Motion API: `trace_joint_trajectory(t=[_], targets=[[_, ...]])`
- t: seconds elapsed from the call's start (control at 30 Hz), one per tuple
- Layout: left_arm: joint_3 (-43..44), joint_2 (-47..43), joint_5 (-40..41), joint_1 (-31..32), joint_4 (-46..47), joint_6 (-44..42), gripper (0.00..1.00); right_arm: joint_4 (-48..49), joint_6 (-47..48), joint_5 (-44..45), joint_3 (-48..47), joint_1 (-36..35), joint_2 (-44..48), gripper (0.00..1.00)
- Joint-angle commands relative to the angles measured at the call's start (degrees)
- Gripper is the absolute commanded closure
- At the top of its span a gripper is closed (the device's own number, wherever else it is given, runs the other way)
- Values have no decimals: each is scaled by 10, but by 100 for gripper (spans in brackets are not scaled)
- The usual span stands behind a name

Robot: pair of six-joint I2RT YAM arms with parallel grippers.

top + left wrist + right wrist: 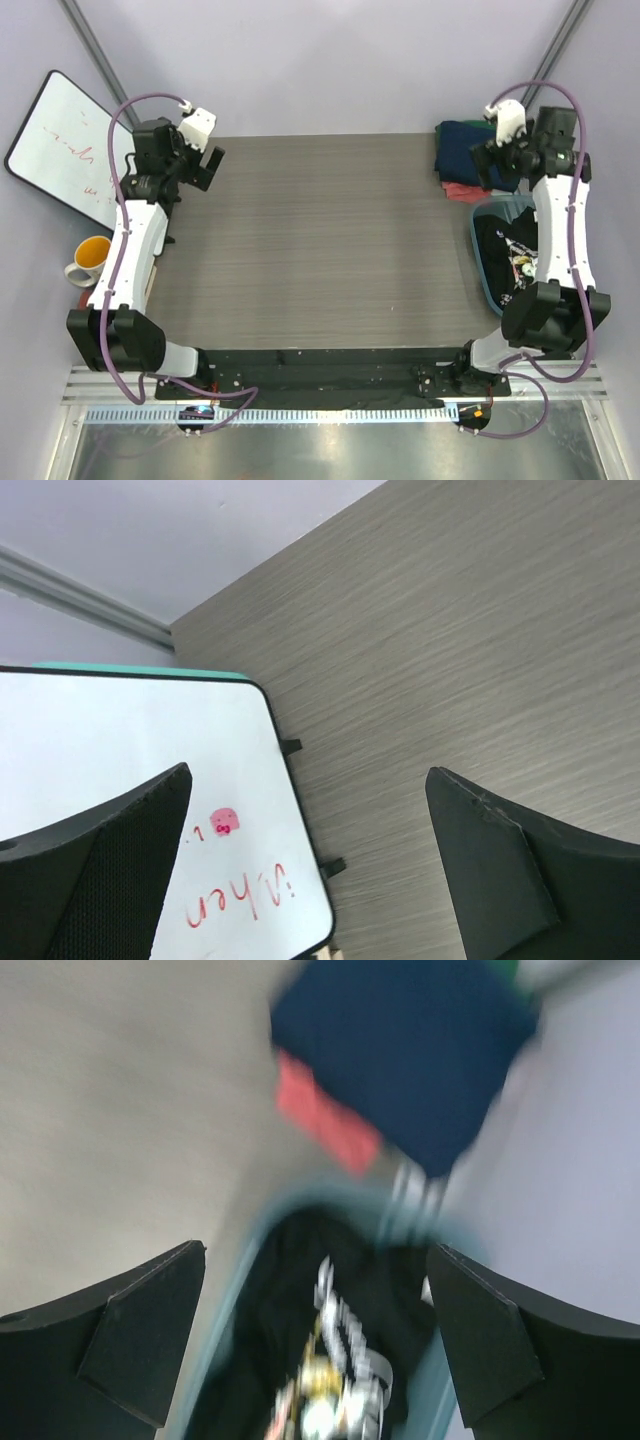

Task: Fold and stack the t-shirts
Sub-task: Grab crumpled tshirt from bin with the right arm

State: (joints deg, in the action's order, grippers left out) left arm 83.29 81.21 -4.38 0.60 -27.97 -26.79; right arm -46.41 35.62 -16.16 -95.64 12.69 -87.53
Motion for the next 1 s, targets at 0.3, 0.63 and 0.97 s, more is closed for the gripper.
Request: trace_joint_trajectory(t=[0.3, 0.63, 0.97], targets=[[-8, -29, -131, 10, -34, -79, 0, -134, 75, 62, 209, 200, 95, 14], [70, 21, -125, 45, -48, -94, 0, -133, 81, -23, 252, 306, 44, 21], [86, 32, -89, 85, -54, -114, 0, -68, 55, -39, 311, 307, 3, 32]])
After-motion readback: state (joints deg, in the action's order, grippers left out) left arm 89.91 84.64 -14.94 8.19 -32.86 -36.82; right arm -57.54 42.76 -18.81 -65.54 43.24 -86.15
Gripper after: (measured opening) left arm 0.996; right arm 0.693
